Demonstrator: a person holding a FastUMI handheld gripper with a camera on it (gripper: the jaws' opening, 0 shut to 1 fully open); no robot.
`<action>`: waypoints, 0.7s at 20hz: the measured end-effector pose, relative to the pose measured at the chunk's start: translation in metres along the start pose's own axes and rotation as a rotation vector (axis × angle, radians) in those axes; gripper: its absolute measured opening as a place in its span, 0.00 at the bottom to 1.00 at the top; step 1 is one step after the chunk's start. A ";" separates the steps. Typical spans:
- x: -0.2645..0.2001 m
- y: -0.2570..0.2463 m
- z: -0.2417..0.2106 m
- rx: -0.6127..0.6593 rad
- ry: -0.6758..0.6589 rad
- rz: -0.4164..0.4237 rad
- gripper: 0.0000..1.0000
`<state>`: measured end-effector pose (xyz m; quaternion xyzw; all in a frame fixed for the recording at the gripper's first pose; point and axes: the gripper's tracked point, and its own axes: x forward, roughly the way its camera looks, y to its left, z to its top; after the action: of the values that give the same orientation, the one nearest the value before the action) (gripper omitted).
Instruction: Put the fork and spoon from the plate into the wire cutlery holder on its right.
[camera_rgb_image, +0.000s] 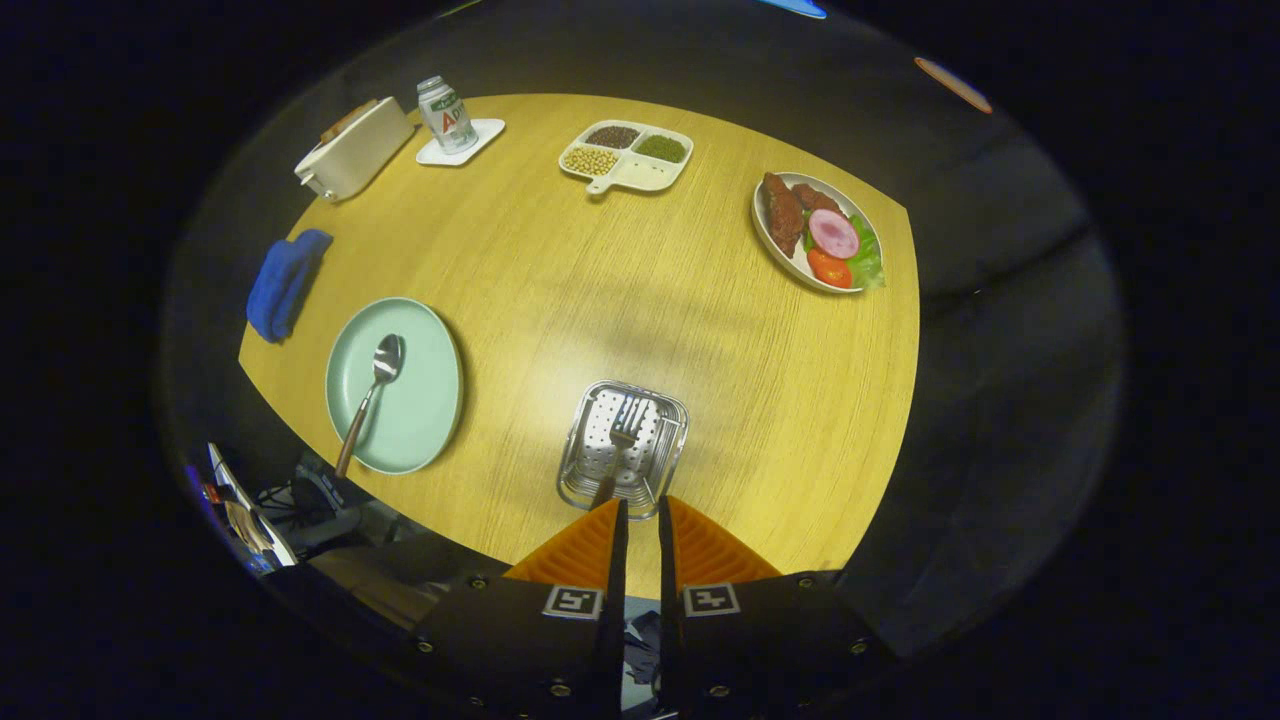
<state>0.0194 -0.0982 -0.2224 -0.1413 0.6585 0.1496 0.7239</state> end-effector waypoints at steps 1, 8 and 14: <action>-0.005 0.012 -0.002 0.008 -0.025 0.014 0.15; -0.014 0.120 -0.009 0.057 -0.062 0.169 0.15; -0.002 0.184 -0.018 0.015 -0.026 0.236 0.15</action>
<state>-0.0709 0.0630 -0.2230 -0.0555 0.6622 0.2307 0.7107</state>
